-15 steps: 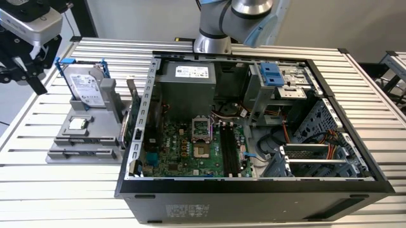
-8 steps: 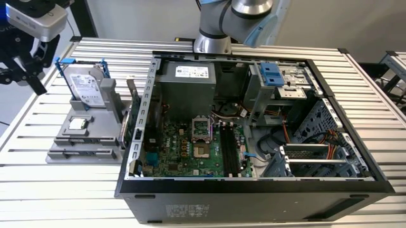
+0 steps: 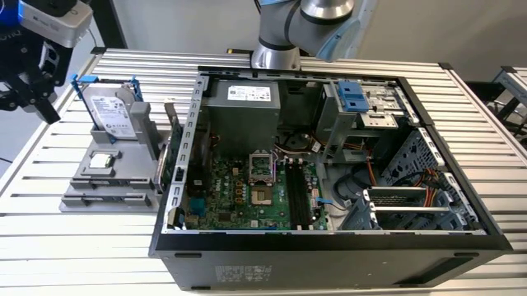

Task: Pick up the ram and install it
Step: 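Pick up the ram and move it above insertion slot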

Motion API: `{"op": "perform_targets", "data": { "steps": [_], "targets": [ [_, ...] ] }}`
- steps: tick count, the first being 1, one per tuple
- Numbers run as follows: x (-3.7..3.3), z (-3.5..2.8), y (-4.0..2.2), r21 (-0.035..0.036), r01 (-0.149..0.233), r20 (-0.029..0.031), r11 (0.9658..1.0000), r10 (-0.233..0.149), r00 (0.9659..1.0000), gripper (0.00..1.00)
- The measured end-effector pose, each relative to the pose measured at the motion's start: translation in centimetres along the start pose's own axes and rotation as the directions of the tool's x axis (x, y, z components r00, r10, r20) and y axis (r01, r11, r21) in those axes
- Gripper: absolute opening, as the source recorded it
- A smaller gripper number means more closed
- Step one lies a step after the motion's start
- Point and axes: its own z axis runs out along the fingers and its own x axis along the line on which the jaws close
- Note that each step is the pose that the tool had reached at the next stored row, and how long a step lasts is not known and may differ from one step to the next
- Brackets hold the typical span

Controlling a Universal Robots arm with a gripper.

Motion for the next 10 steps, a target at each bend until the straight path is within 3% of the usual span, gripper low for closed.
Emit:
{"op": "perform_targets", "data": {
  "steps": [5,10],
  "targets": [
    [0.00,0.03,0.00,0.0050,0.086,-0.0010,0.9963,-0.086,0.9963,0.00],
    [0.00,0.09,-0.01,0.0189,0.166,0.0024,0.9860,-0.166,0.9862,0.00]
  ]
}}
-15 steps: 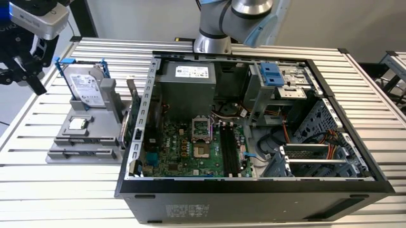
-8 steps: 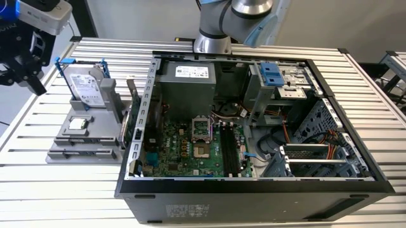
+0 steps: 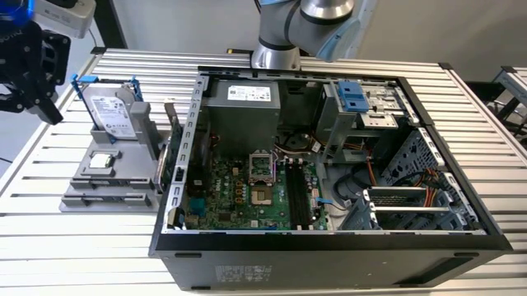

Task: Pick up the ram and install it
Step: 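Pick up the ram and move it above insertion slot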

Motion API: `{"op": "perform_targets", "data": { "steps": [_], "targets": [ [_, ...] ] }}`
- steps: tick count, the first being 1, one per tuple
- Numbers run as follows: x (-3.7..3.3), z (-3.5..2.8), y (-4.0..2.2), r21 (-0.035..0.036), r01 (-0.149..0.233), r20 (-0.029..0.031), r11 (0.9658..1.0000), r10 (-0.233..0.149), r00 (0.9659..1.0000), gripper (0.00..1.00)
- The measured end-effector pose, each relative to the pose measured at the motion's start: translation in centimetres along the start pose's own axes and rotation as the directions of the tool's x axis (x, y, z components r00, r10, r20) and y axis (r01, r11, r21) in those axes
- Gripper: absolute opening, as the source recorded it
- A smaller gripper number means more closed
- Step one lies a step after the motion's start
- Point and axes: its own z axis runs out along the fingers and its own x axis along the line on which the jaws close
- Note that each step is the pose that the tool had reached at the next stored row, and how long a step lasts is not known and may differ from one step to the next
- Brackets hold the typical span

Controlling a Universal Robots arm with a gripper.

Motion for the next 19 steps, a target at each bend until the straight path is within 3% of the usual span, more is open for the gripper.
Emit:
{"op": "perform_targets", "data": {
  "steps": [5,10,15,19],
  "targets": [
    [0.00,0.07,0.00,0.0161,0.082,0.0047,0.9965,-0.082,0.9966,0.00],
    [0.00,0.08,0.01,0.0156,0.172,0.0028,0.9850,-0.172,0.9851,0.00],
    [0.00,0.08,0.00,0.0123,0.261,0.0001,0.9654,-0.261,0.9655,0.00],
    [0.00,0.08,0.00,0.0094,0.330,-0.0017,0.9439,-0.330,0.9439,0.00]
  ]
}}
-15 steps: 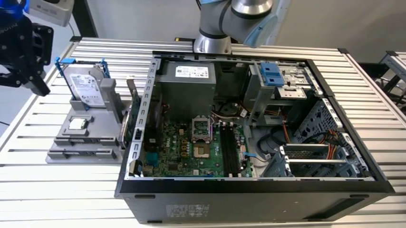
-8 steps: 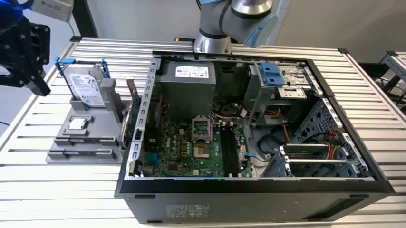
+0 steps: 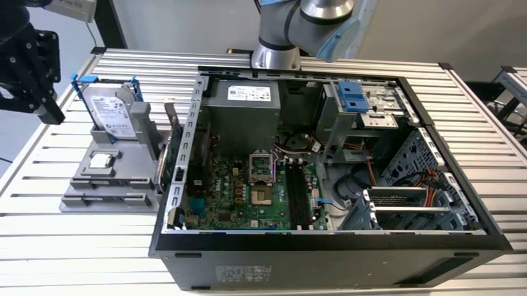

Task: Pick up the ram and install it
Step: 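Pick up the ram and move it above insertion slot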

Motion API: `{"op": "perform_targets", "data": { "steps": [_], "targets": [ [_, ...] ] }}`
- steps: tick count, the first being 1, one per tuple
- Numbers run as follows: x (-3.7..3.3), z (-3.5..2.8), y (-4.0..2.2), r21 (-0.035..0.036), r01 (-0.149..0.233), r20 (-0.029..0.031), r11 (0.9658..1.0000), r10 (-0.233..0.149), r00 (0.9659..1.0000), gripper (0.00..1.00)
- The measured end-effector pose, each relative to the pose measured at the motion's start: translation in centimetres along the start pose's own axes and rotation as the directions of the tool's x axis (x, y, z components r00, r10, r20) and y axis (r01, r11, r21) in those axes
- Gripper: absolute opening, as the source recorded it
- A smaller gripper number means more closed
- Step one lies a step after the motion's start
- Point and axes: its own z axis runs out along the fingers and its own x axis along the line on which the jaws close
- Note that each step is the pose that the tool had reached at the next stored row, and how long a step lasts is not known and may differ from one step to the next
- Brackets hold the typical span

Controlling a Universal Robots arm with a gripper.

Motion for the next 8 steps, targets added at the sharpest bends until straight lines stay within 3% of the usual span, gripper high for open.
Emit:
{"op": "perform_targets", "data": {
  "steps": [4,8],
  "targets": [
    [0.00,0.00,0.00,-0.0028,0.073,-0.0010,0.9973,-0.073,0.9973,0.00],
    [0.00,0.00,0.00,-0.0057,0.145,-0.0017,0.9894,-0.145,0.9894,0.00]
  ]
}}
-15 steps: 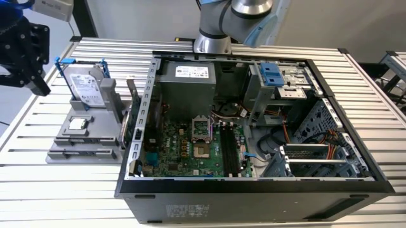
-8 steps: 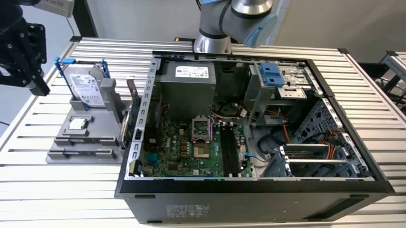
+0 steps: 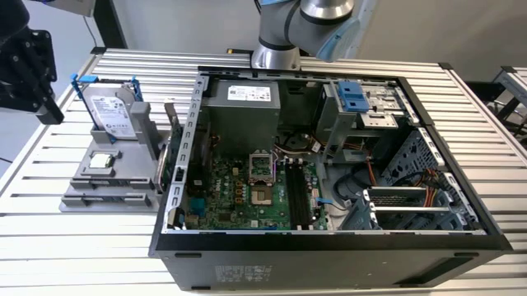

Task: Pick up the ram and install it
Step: 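Pick up the ram and move it above insertion slot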

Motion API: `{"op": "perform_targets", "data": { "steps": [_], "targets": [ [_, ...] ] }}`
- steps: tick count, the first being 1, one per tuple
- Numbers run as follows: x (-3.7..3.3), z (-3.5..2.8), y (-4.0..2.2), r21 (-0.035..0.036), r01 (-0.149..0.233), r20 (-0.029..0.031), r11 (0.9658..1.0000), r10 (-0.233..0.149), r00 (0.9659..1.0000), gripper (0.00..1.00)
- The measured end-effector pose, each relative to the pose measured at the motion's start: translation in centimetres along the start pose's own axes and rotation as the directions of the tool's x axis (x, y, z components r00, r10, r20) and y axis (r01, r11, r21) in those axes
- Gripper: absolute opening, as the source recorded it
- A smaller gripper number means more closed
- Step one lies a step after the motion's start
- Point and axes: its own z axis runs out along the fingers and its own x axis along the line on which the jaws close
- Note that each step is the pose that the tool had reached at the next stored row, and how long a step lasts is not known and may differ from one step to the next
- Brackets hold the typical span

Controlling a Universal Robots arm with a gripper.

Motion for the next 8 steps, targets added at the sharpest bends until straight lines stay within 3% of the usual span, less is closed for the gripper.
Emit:
{"op": "perform_targets", "data": {
  "steps": [3,8],
  "targets": [
    [0.00,0.00,0.00,-0.0012,0.032,-0.0002,0.9995,-0.032,0.9995,0.00],
    [0.00,0.00,0.00,-0.0012,0.033,-0.0001,0.9995,-0.033,0.9995,0.00]
  ]
}}
